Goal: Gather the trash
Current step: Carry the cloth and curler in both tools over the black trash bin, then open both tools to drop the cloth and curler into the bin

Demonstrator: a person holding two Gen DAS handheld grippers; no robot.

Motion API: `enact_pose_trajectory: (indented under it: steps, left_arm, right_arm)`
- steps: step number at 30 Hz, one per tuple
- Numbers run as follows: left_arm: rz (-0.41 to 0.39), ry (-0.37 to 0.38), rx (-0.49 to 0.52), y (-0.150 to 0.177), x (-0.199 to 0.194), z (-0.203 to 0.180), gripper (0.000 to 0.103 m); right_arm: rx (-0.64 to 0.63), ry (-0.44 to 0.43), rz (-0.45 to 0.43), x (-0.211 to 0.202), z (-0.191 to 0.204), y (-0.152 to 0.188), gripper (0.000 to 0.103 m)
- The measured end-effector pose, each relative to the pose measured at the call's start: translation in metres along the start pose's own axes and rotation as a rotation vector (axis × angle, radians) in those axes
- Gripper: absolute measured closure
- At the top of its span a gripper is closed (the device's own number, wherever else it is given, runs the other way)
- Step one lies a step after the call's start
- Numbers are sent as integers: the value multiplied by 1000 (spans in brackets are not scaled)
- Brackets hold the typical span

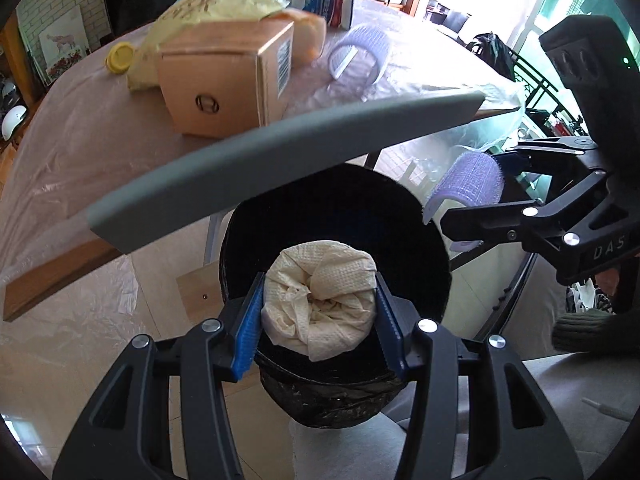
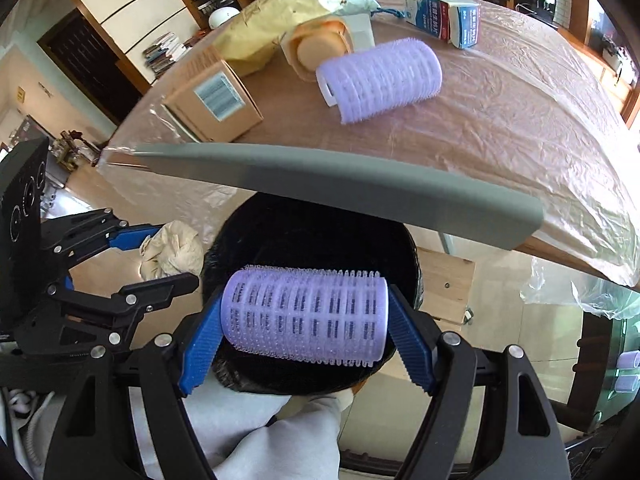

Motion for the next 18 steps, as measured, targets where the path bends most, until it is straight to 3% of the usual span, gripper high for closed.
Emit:
enact_pose_trajectory:
  steps: [8,18]
  left_arm:
    - [30,-25,-31,4,24,11,52]
    - [60,-29,-21,4,44,14,52]
  right_arm:
    - [109,-27,-7,23,-11,7,28]
    - [116,9,-13,39,-14,5,28]
Point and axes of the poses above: each gripper's, at about its wrist camera, not at the fingertips, and x roughly the way its jaws point, z to its left, y to its underside, the point moved 5 cm from there along x, roughly the way its jaws point, and after that the axes turned 3 degrees about x, right-handed, at the moved point
